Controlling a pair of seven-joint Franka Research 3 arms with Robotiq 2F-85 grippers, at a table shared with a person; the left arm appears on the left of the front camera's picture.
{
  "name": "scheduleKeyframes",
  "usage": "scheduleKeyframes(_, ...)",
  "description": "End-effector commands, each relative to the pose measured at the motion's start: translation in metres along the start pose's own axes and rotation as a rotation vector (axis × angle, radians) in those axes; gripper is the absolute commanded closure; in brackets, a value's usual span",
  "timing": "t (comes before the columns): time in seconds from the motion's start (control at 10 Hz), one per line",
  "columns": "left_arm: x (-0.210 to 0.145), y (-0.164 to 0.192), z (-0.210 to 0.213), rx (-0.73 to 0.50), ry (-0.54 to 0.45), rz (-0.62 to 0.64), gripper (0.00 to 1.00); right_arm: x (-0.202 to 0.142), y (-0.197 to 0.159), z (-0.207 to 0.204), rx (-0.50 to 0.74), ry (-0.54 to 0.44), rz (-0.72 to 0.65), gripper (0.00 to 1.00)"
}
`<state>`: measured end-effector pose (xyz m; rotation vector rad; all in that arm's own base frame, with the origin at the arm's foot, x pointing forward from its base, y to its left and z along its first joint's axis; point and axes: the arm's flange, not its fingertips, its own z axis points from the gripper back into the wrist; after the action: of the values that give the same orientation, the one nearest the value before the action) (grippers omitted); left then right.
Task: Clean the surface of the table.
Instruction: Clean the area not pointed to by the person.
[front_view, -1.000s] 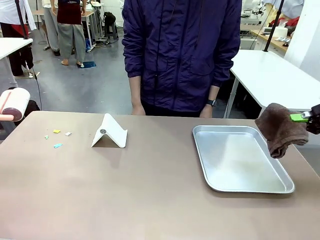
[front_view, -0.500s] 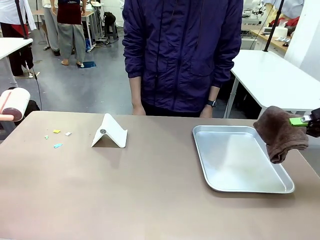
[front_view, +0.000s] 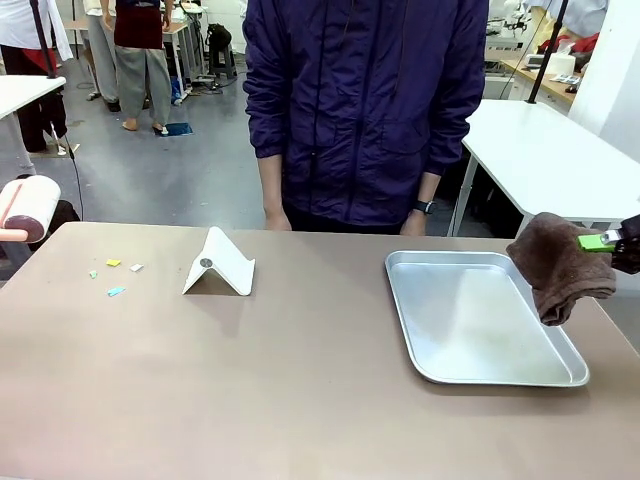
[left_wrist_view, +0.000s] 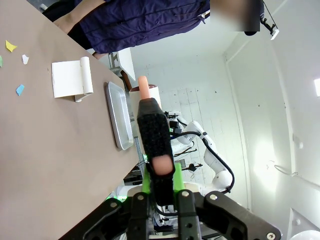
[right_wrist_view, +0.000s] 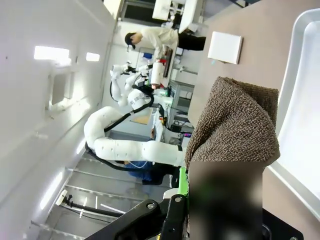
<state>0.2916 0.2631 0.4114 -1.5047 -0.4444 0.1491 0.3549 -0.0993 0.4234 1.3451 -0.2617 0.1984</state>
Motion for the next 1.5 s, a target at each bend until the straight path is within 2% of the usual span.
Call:
scheduleKeyframes(0.0,-0.003,-0.003,0.001,-0.010,0.014,-0.017,1.00,0.003,0.005,0.003,0.011,-0.011,0.009,0.92)
scheduleKeyframes(0.7,-0.003,-0.003,0.001,-0.010,0.014,-0.017,1.00,0.003,0.005,0.003,0.011,-0.011,0.009,0.92)
scheduleKeyframes(0.8,0.000,0.000,0.000,0.000,0.000,0.000,0.82,0.003,0.005,0.003,0.011,-0.011,0.009,0.92)
scheduleKeyframes(0.9,0.000,0.001,-0.002,0.099,-0.048,-0.014,0.82,0.003,0.005,0.003,0.011,-0.011,0.009,0.92)
scheduleKeyframes(1.2,-0.003,0.026,0.005,0.283,-0.148,0.029,0.82,0.003,0.005,0.003,0.011,-0.011,0.009,0.92)
scheduleKeyframes(1.3,-0.006,0.035,0.001,0.340,-0.108,0.021,0.82,0.003,0.005,0.003,0.011,-0.011,0.009,0.92)
scheduleKeyframes(1.4,-0.005,0.044,-0.002,0.436,-0.135,0.015,0.82,0.003,0.005,0.003,0.011,-0.011,0.009,0.92)
